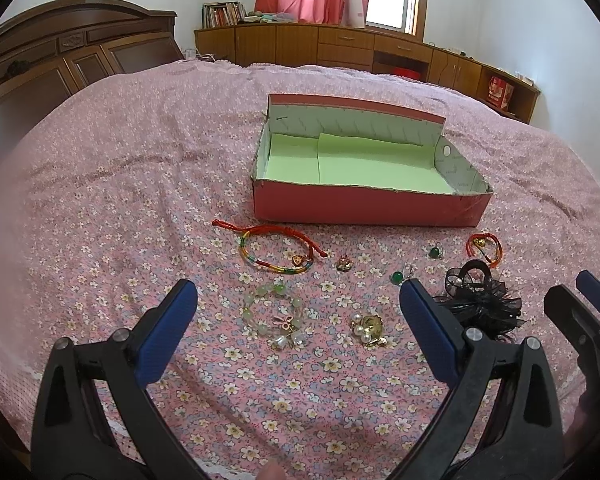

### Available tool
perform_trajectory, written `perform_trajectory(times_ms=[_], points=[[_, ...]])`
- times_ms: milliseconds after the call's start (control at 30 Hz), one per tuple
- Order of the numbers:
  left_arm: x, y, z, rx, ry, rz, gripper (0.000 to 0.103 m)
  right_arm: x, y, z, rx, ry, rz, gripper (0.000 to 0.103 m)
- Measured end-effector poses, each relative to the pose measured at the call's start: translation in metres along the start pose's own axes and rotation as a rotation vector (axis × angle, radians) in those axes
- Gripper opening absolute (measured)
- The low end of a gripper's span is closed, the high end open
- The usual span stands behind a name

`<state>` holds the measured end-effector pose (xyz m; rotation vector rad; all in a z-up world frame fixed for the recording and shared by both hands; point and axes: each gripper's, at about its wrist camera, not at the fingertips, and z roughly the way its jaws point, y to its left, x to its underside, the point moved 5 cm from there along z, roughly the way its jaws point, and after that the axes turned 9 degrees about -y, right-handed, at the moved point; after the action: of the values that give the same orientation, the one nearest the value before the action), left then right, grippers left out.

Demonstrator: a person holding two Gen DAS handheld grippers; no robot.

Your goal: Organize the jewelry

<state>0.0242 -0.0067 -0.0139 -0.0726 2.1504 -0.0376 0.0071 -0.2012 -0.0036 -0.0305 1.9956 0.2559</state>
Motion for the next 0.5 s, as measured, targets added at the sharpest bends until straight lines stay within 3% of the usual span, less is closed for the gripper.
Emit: perform_trajectory(times_ms=[500], points=[[-0.016, 0.01, 0.016, -0.014, 0.013, -0.005, 0.095, -0.02, -0.013, 0.017, 0.029, 0.007, 0.014, 0.103]])
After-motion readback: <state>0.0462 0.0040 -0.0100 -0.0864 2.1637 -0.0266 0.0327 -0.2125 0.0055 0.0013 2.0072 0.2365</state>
